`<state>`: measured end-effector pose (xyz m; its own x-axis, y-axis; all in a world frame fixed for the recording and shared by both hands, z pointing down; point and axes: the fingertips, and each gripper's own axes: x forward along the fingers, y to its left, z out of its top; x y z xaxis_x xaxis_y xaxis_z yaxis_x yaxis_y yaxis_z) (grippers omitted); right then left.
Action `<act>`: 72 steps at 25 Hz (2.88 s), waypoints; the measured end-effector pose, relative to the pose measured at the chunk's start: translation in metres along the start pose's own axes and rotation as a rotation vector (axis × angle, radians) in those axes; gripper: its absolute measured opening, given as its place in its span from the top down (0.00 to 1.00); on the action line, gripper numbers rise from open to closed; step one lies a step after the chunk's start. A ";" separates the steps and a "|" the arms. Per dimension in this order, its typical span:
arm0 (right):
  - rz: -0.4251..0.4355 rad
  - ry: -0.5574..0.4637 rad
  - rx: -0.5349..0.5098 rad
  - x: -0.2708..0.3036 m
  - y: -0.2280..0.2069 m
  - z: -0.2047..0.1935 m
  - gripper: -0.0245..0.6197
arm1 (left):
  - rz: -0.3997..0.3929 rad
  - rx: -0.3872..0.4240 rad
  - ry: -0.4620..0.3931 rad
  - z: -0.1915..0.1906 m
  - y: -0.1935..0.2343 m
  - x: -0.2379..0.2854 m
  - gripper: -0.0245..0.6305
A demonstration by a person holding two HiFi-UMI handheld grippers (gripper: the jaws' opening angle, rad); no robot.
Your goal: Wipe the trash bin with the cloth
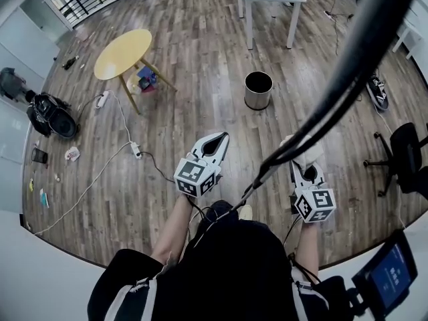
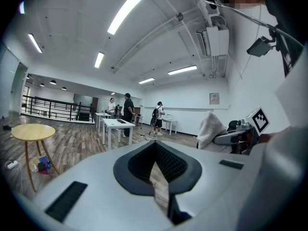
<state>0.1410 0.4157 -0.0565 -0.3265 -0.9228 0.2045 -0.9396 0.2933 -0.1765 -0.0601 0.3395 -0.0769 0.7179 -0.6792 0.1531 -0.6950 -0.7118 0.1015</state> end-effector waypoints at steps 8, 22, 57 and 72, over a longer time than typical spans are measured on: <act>-0.004 0.026 0.005 0.043 -0.022 -0.003 0.82 | -0.005 -0.014 0.006 -0.005 0.033 0.040 0.97; -0.035 0.045 0.015 0.218 -0.038 0.036 0.82 | -0.048 -0.016 0.028 0.021 0.188 0.149 0.97; -0.022 0.061 0.001 0.431 -0.124 0.011 0.82 | -0.018 -0.043 0.073 -0.045 0.342 0.312 0.97; -0.005 0.051 -0.034 0.489 -0.203 -0.139 0.82 | -0.013 -0.015 0.045 -0.195 0.351 0.394 0.97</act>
<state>0.1581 -0.0607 0.2135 -0.3256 -0.9106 0.2545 -0.9439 0.2976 -0.1429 -0.0288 -0.1433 0.2107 0.7249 -0.6605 0.1956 -0.6861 -0.7178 0.1187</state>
